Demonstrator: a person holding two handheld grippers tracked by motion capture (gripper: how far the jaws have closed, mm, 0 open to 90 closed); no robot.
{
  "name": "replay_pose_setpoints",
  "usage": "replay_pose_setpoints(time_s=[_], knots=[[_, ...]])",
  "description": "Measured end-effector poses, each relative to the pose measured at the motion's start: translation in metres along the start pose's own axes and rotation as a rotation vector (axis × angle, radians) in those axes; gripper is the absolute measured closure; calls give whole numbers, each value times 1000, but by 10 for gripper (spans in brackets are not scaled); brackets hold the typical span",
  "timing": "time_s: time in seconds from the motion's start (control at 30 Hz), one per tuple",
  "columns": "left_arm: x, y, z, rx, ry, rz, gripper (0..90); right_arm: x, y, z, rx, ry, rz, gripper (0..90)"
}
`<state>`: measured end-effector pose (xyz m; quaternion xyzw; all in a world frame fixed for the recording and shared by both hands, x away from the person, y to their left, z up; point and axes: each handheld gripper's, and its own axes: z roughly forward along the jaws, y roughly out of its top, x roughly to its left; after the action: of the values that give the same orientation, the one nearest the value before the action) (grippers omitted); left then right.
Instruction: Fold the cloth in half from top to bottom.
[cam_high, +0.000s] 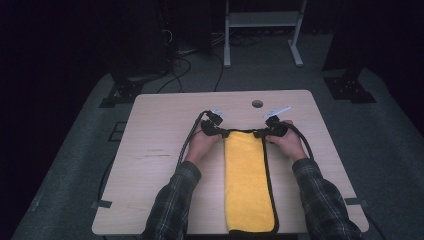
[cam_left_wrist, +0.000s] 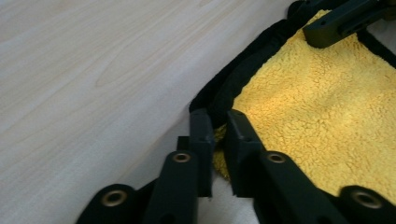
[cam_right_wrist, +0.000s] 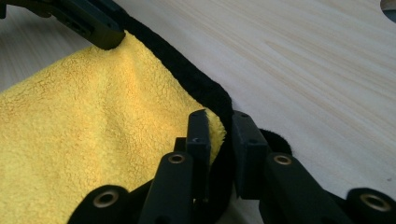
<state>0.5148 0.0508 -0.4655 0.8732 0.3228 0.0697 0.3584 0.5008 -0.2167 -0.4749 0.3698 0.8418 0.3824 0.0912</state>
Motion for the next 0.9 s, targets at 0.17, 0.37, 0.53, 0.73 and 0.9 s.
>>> replay_pose_setpoints(time_s=[0.17, 0.37, 0.53, 0.73, 0.9], knots=[[2, 2, -12, -43, -21, -14, 856, 0, 5, -6, -17, -3, 27, 795], [-4, 8, -31, -82, -45, 14, 855, 4, 11, -24, -67, 16, 20, 796], [-17, 7, -56, -109, -78, 44, 854, 17, 12, -45, -119, 39, -17, 797], [-42, -6, -83, -151, -122, 79, 852, 42, -2, -71, -162, 102, -74, 795], [-66, -21, -92, -133, -163, 108, 852, 60, -18, -80, -132, 125, -98, 795]])
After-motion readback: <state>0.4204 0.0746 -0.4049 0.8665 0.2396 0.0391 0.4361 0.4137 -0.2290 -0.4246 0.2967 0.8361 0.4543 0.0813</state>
